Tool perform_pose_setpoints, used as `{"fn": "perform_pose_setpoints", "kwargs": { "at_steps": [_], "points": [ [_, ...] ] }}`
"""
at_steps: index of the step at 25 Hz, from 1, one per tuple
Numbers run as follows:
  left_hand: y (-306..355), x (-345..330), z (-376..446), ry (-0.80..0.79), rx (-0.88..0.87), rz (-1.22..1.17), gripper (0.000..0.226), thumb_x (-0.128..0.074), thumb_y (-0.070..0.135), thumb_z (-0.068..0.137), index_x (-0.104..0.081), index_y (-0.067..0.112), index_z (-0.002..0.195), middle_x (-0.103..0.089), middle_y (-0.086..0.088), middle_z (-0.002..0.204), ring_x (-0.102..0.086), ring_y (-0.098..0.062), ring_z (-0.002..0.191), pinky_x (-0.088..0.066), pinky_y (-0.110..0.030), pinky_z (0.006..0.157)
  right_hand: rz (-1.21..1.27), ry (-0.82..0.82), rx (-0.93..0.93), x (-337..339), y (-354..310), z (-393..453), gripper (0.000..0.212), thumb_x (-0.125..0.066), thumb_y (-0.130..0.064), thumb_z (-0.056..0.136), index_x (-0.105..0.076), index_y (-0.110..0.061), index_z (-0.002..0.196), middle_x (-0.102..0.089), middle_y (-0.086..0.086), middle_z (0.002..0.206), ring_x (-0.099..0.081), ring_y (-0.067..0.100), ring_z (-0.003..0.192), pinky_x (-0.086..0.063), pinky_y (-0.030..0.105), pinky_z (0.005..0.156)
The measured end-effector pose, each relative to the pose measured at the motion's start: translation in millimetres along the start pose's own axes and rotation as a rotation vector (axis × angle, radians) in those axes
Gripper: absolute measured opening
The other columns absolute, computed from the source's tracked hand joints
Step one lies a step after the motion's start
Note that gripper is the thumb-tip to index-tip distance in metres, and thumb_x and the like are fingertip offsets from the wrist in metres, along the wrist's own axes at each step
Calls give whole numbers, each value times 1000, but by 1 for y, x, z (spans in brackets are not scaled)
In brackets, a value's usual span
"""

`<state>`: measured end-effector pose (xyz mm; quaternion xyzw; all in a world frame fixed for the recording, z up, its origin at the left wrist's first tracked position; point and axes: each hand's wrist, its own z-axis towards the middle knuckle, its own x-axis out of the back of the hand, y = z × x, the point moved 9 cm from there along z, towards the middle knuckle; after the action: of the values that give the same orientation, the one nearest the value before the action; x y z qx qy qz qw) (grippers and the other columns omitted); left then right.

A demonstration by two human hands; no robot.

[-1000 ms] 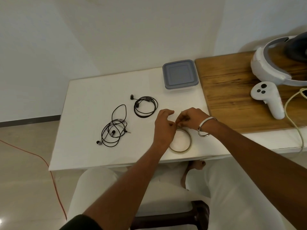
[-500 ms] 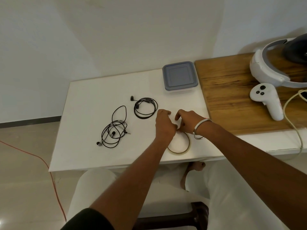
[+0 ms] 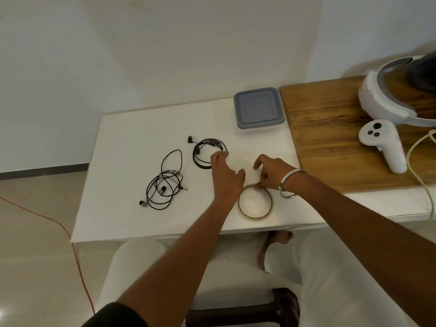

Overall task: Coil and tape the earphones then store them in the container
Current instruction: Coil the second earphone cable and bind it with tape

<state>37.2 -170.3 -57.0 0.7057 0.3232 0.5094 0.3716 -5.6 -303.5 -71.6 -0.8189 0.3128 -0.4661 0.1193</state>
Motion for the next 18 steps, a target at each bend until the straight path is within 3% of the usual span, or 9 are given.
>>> {"fn": "perform_pose_setpoints", "kwargs": {
  "at_steps": [2, 5, 9, 13, 18],
  "points": [
    [-2, 10, -1, -18, 21, -171, 51, -64, -1, 84, -49, 12, 131, -42, 0, 136, -59, -12, 88, -50, -11, 73, 32, 5, 4, 4, -2, 1, 51, -74, -29, 77, -45, -17, 117, -61, 1, 87, -58, 17, 80, -45, 28, 74],
    [-1, 13, -2, -151, 85, -409, 42, -54, -4, 87, -60, 23, 120, -48, 4, 133, -62, -15, 91, -57, -26, 74, 203, 165, 27, 21, -13, 3, 35, -66, -32, 84, -51, -19, 112, -60, 1, 88, -57, 17, 80, -44, 26, 72],
    [4, 18, -7, -292, 88, -509, 41, -50, -5, 87, -68, 24, 110, -53, -1, 131, -63, -15, 89, -55, -34, 79, 516, 361, 88, 42, -32, 2, 19, -54, -21, 92, -58, -18, 111, -61, 0, 96, -60, 15, 82, -51, 25, 72],
    [3, 25, -6, -320, 43, -461, 40, -49, -5, 88, -66, 18, 116, -55, -3, 132, -63, -15, 88, -55, -32, 77, 751, 245, 101, 37, -48, 3, 27, -47, -32, 96, -66, -17, 107, -67, 1, 95, -62, 14, 82, -53, 23, 70],
    [6, 33, -4, -326, -57, -332, 41, -48, -8, 87, -64, 17, 114, -54, -1, 129, -63, -16, 87, -56, -29, 72, 624, 200, 104, 32, -53, 6, 26, -58, -35, 90, -69, -13, 100, -68, 4, 82, -63, 16, 75, -53, 22, 68]
  ]
}}
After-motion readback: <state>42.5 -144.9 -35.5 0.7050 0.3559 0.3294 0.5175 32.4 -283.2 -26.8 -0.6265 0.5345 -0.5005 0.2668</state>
